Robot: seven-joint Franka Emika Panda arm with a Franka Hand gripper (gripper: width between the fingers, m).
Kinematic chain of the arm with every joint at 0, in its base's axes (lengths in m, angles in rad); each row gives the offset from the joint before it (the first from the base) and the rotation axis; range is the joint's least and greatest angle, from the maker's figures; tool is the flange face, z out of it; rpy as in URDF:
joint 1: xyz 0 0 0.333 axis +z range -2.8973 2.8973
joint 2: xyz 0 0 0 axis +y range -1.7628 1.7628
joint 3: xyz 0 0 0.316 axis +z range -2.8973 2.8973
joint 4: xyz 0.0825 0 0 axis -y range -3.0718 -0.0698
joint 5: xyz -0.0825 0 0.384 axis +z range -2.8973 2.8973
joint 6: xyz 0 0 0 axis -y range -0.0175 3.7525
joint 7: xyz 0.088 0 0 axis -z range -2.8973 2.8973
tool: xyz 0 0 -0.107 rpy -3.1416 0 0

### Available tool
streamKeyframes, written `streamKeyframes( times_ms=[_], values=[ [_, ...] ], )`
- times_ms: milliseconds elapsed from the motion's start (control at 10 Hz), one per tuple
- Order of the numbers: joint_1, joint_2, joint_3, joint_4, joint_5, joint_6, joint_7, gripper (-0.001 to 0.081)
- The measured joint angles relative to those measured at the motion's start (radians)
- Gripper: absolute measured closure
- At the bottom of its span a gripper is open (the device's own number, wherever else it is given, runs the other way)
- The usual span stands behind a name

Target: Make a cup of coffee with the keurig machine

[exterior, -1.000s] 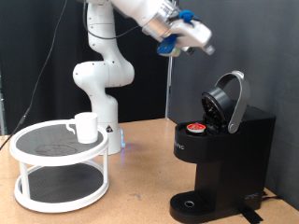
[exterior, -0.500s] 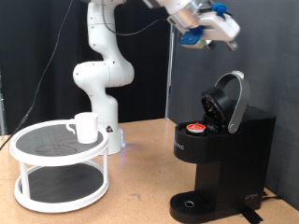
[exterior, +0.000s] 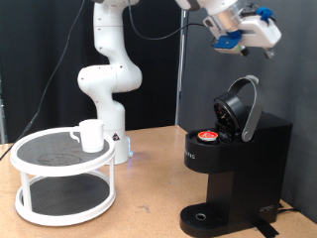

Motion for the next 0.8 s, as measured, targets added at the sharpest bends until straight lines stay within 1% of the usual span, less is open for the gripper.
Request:
streamKeyframes(
  times_ms=[300,500,600,800],
  values=[
    [0.022,0.046,0.062,0.028,-0.033,0.063,0.054,0.0072],
    [0.037,0.086,0.098,0.060,-0.074,0.079,0.086,0.0072],
    [0.043,0.102,0.110,0.075,-0.090,0.085,0.092,0.0072],
    [0.043,0.106,0.115,0.082,-0.111,0.082,0.069,0.0072]
  ],
)
